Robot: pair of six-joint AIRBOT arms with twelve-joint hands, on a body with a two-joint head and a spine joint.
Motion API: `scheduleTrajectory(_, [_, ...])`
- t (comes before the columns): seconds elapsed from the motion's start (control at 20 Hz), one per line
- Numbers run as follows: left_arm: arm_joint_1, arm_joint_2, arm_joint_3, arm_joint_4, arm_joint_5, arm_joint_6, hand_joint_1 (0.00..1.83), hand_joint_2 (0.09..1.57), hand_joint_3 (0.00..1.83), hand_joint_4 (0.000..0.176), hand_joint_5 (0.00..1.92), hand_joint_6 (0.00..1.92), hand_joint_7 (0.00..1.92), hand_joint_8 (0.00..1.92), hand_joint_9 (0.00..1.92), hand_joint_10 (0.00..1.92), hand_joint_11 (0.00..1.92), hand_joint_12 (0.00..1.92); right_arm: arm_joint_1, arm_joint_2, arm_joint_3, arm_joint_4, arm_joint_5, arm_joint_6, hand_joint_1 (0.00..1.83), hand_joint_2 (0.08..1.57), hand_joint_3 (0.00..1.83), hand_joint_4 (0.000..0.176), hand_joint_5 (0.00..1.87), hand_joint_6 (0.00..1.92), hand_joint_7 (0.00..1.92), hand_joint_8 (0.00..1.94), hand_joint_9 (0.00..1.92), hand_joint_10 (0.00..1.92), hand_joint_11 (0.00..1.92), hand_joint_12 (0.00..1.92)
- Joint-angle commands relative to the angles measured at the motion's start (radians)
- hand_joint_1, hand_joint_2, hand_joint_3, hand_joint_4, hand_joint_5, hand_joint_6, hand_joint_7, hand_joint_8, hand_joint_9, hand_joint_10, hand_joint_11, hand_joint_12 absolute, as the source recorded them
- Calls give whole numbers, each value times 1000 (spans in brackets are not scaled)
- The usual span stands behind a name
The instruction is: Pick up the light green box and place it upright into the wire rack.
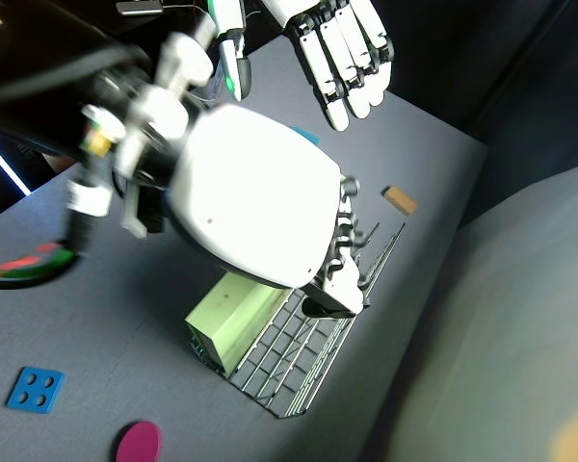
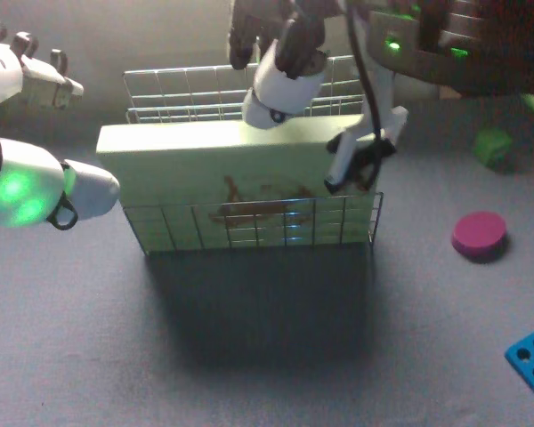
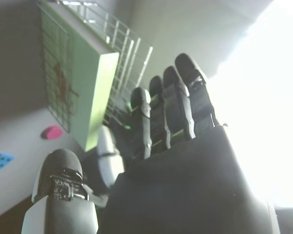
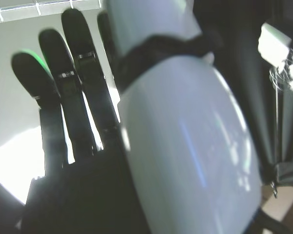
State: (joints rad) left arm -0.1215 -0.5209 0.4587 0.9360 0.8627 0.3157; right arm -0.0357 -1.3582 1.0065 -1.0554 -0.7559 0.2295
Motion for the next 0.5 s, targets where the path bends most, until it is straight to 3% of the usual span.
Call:
scheduleTrajectory(0.0, [-7, -1, -4, 71, -42, -3, 90, 1186, 0, 5, 256, 0, 226, 4, 172, 2, 0, 698, 28, 21, -20, -58, 26, -4, 984, 961, 0, 0, 732, 1, 863, 44, 535, 715, 373, 1432])
scheduleTrajectory(0.3, [-7, -1, -7, 71, -46, -4, 90, 1186, 0, 5, 258, 1, 221, 1, 172, 1, 0, 698, 107, 278, -308, -85, -17, -76, 959, 941, 0, 0, 713, 0, 843, 29, 512, 691, 328, 1421])
scheduleTrajectory(0.45, [-7, -1, -9, 71, -35, -5, 91, 1186, 0, 5, 264, 2, 226, 2, 193, 6, 0, 730, 121, 365, -430, -71, -67, -130, 918, 973, 2, 0, 719, 7, 841, 26, 523, 693, 332, 1426])
